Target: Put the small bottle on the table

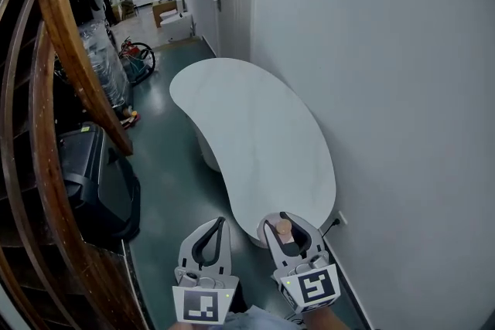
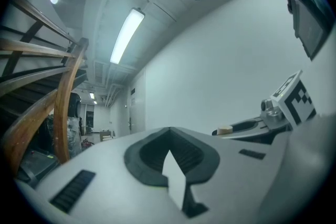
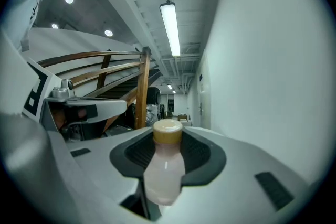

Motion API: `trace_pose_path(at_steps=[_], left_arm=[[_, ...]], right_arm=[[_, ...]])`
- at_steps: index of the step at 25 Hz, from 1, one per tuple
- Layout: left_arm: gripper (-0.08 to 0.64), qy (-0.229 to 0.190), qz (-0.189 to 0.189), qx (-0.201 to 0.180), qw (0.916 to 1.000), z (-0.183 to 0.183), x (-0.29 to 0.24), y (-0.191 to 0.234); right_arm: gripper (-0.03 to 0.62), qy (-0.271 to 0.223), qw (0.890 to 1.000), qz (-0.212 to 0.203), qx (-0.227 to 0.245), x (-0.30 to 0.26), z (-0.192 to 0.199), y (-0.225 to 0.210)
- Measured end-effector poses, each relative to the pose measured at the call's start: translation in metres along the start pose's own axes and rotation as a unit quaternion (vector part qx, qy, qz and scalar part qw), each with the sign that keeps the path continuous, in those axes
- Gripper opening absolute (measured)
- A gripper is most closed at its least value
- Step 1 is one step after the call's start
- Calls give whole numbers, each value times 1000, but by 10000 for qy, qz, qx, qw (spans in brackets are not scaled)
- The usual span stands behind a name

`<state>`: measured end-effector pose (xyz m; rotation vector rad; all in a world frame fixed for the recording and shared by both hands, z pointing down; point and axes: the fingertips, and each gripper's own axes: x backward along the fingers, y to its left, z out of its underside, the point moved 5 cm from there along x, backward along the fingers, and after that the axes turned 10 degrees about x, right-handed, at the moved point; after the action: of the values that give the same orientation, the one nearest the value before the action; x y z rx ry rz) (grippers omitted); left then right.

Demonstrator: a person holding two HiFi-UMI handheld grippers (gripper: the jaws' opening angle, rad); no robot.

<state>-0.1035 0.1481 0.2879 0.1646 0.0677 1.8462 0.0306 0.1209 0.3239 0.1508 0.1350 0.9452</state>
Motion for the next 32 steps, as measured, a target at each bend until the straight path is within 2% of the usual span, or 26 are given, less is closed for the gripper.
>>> trace_pose_path(at_steps=[8, 12, 23, 26, 32], left_arm=[[0, -89, 242, -69, 9996, -9, -49, 37], [0, -29, 318, 39, 9995, -5, -64, 47], [0, 351, 558, 47, 9978, 13, -106, 48], [0, 404, 592, -11, 9974, 15, -123, 46], [0, 385, 570, -125, 9976, 8, -159, 41]], right_arm=[[127, -94, 9995, 299, 46, -55, -10, -18], [127, -47, 9992, 400, 49, -69, -8, -24], [127, 90, 9981, 601, -34, -90, 7, -50], [127, 219, 9979, 581, -178, -99, 13, -60], [127, 39, 9988, 471, -148, -124, 11, -88]])
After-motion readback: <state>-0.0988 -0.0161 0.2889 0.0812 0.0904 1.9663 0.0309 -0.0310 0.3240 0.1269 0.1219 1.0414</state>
